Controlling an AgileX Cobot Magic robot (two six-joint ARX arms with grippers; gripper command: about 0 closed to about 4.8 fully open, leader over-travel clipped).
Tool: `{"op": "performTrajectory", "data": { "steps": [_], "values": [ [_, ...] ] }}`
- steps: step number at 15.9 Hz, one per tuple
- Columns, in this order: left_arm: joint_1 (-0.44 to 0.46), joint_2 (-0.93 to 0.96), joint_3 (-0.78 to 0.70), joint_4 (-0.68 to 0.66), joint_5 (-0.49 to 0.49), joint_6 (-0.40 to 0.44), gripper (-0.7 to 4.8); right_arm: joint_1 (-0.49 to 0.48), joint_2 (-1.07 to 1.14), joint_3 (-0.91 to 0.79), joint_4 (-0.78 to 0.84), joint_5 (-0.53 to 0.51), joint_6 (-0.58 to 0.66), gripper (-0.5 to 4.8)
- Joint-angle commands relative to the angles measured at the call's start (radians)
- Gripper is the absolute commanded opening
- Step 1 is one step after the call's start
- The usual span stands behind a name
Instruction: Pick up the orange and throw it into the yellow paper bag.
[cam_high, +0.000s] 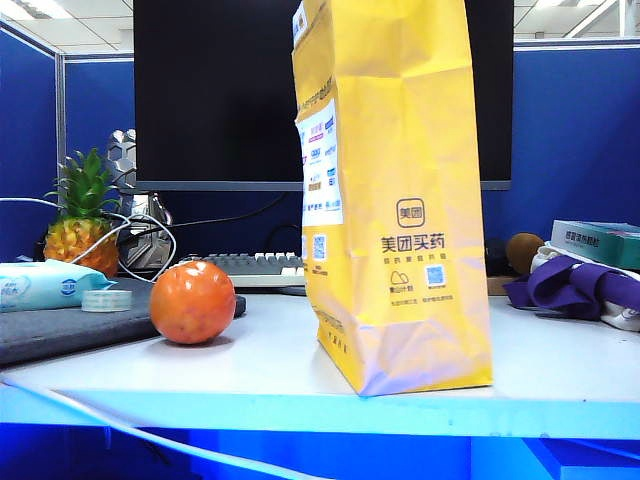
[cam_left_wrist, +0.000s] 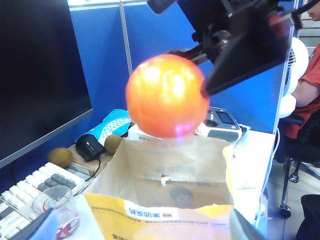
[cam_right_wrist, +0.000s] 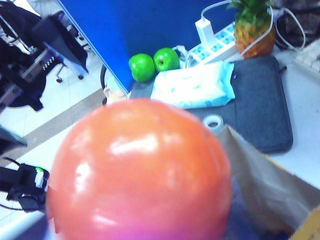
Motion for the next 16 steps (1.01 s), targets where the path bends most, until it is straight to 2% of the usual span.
{"op": "performTrajectory", "data": {
  "steps": [1,3,4,6,7,8,9,12,15,16],
  "values": [
    [0.000,-0.001,0.004,0.011,0.005,-0.006,4.79,0.001,-0.005,0.005,0.052,-0.011,0.005,4.79],
    [0.000,-0.002,0.004,0.011,0.003,-0.006,4.79,-0.002,-0.005,0.005,0.083,0.036,0.008,4.79],
    [0.000,-0.007,0.004,-0.005,-0.051,-0.017,4.79,-0.010,-0.014,0.005,0.095,0.196,-0.010,4.79],
    [0.000,-0.038,0.004,-0.098,-0.316,-0.003,4.79,-0.047,-0.037,0.005,0.076,0.430,-0.065,4.79],
    [0.000,-0.063,0.004,-0.158,-0.448,0.028,4.79,-0.067,-0.055,0.003,0.068,0.497,-0.077,4.79],
    [0.000,-0.124,0.003,-0.252,-0.571,0.122,4.79,-0.139,-0.107,0.003,0.065,0.483,-0.085,4.79],
    [0.000,-0.163,0.003,-0.288,-0.579,0.149,4.79,-0.175,-0.143,0.001,0.066,0.489,-0.084,4.79],
    [0.000,-0.258,-0.007,-0.330,-0.579,0.152,4.79,-0.232,-0.296,-0.085,0.148,0.487,-0.060,4.79],
    [0.000,-0.333,-0.076,-0.298,-0.649,0.143,4.79,-0.240,-0.567,-0.373,0.397,0.508,-0.002,4.79],
    [0.000,-0.355,-0.122,-0.278,-0.651,0.102,4.79,-0.240,-0.645,-0.481,0.468,0.526,0.007,4.79]
  ]
}}
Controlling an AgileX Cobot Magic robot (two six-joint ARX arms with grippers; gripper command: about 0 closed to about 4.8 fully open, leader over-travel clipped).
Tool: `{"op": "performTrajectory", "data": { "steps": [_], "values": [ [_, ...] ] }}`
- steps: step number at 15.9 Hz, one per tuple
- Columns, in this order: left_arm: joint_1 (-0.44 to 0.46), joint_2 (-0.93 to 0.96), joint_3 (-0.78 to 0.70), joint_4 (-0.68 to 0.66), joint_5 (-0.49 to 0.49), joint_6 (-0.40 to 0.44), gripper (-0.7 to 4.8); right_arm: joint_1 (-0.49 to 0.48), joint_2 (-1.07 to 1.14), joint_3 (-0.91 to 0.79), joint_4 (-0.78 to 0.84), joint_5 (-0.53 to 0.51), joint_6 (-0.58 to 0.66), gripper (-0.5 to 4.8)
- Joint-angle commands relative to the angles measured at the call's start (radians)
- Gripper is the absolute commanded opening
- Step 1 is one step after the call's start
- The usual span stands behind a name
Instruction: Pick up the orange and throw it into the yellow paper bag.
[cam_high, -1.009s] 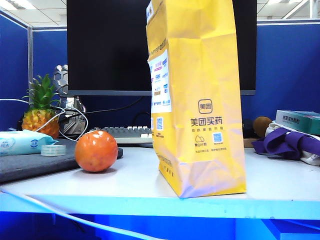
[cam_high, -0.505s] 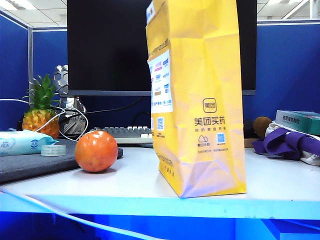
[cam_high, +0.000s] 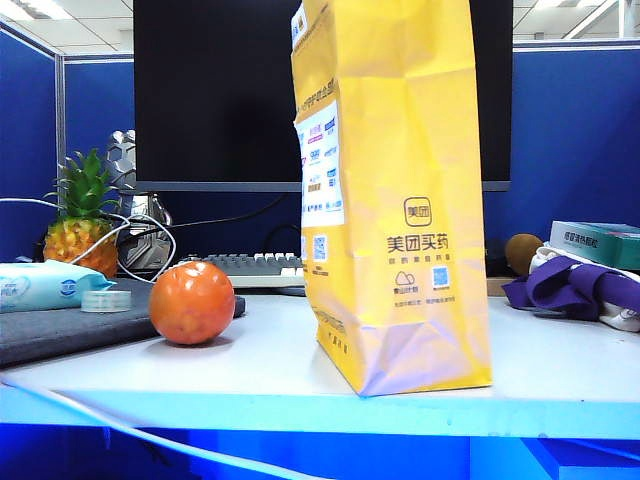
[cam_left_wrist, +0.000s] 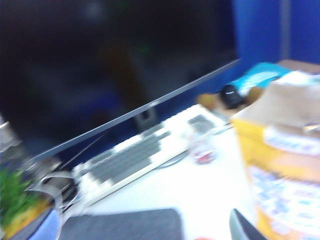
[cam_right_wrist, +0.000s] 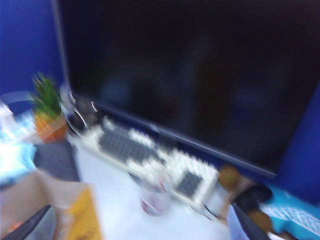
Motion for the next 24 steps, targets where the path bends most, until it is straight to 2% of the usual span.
{"op": "performTrajectory", "data": {
  "steps": [1,4,5,6,8,10,11,15,18,24],
  "values": [
    [0.000,-0.075,-0.158,0.083,-0.064,-0.105,4.79,0.003,-0.237,-0.344,0.272,0.055,0.047,4.79],
    [0.000,-0.098,-0.302,0.253,-0.093,-0.140,4.79,0.008,-0.314,-0.668,0.526,0.055,0.201,4.79],
    [0.000,-0.097,-0.365,0.356,-0.071,-0.139,4.79,0.021,-0.299,-0.808,0.674,0.060,0.266,4.79],
    [0.000,-0.097,-0.409,0.432,-0.039,-0.139,4.79,0.030,-0.284,-0.911,0.798,0.076,0.288,4.79],
    [0.000,-0.095,-0.470,0.501,-0.079,-0.134,4.79,0.031,-0.256,-1.017,0.933,0.131,0.287,4.79],
    [0.000,-0.089,-0.493,0.499,-0.061,-0.126,4.79,0.031,-0.237,-1.041,0.937,0.199,0.282,4.79],
    [0.000,-0.071,-0.501,0.497,-0.003,-0.120,4.79,0.031,-0.234,-1.042,0.920,0.199,0.281,4.79],
    [0.000,0.032,-0.521,0.498,-0.033,-0.133,4.79,0.031,-0.211,-1.042,0.883,0.213,0.279,4.79],
    [0.000,0.036,-0.521,0.428,-0.032,-0.240,4.79,0.030,-0.214,-1.043,0.878,0.222,0.293,4.79],
    [0.000,0.036,-0.521,0.421,-0.032,-0.240,4.79,0.030,-0.214,-1.043,0.878,0.222,0.293,4.79]
  ]
}}
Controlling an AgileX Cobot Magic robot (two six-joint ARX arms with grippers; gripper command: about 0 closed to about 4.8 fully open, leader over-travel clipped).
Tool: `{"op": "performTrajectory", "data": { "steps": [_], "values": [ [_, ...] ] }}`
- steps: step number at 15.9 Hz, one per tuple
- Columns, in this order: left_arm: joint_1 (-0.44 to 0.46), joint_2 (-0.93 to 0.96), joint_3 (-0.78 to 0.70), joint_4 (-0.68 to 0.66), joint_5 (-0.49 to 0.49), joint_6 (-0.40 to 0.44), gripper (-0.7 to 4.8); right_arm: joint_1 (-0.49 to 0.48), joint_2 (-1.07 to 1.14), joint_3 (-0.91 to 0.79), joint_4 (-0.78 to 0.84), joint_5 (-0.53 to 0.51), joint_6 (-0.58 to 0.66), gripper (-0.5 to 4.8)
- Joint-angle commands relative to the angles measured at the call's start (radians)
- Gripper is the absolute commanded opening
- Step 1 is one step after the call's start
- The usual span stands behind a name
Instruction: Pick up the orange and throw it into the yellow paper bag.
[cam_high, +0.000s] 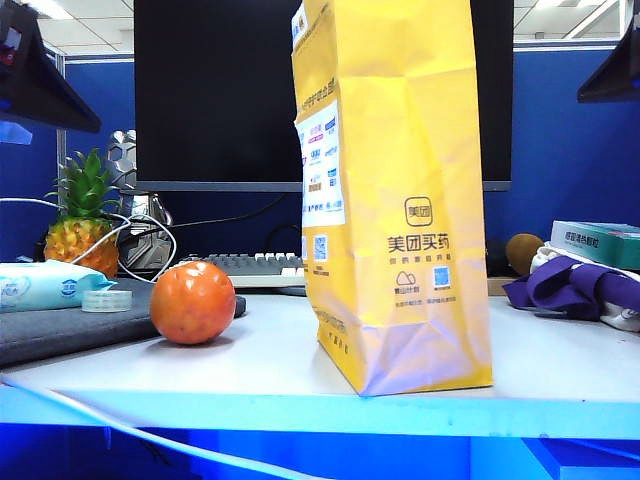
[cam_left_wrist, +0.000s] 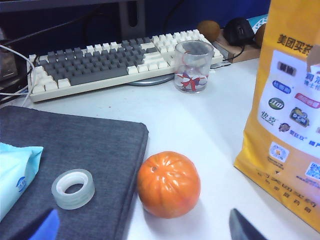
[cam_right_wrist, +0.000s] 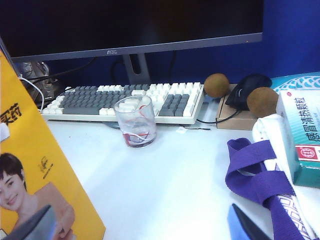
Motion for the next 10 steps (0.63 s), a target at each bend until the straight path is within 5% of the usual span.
{"op": "performTrajectory", "data": {
  "steps": [1,8,10],
  "values": [
    [0.001,-0.031,-0.002,-0.005,-0.003,-0.003,4.79,0.002,-0.023,-0.007,0.010,0.004,0.004,4.79],
    [0.002,-0.433,-0.193,-0.003,0.016,-0.003,4.79,0.001,-0.283,-0.205,0.015,0.009,0.004,4.79],
    [0.002,-0.573,-0.216,-0.135,0.015,-0.003,4.79,0.002,-0.387,-0.239,-0.037,0.011,0.004,4.79]
  ]
}}
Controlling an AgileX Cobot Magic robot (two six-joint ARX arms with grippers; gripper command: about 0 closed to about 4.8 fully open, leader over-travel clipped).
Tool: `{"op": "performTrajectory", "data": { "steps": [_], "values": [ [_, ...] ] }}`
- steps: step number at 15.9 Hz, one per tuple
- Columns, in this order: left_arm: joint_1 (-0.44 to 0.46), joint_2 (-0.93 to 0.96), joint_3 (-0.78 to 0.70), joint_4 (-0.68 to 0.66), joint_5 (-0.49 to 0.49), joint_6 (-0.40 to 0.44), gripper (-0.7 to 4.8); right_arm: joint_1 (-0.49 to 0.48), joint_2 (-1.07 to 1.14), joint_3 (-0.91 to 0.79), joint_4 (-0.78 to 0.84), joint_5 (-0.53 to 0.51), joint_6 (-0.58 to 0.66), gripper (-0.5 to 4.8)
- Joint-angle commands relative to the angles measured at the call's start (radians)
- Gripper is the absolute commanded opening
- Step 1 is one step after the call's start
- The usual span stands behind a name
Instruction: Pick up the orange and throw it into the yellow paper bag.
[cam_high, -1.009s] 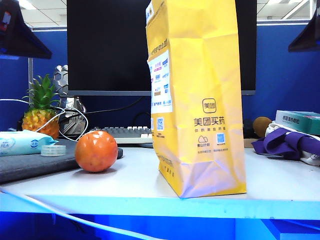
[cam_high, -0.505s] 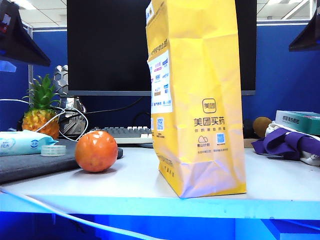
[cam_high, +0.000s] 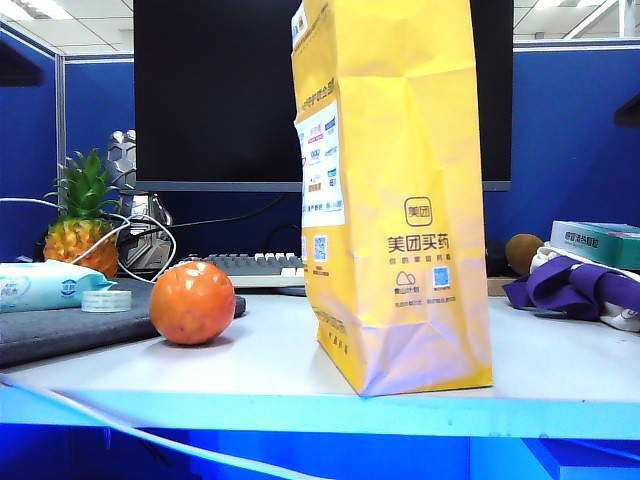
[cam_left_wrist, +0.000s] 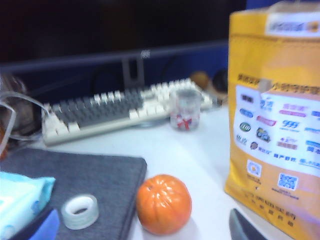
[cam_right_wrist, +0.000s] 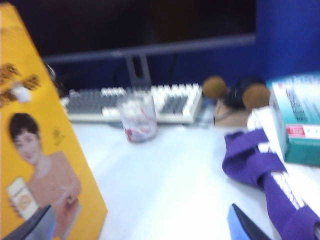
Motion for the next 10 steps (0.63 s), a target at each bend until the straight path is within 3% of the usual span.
{"op": "performTrajectory", "data": {
  "steps": [1,3,10],
  "values": [
    [0.001,-0.154,-0.009,-0.173,0.004,-0.002,4.79,0.001,-0.126,-0.023,-0.084,0.002,0.004,4.79],
    [0.001,-0.242,-0.013,-0.234,0.005,-0.002,4.79,0.001,-0.194,-0.023,-0.155,0.002,0.004,4.79],
    [0.001,-0.238,-0.016,-0.240,0.005,-0.002,4.79,0.000,-0.219,-0.023,-0.167,0.002,0.004,4.79]
  ]
}}
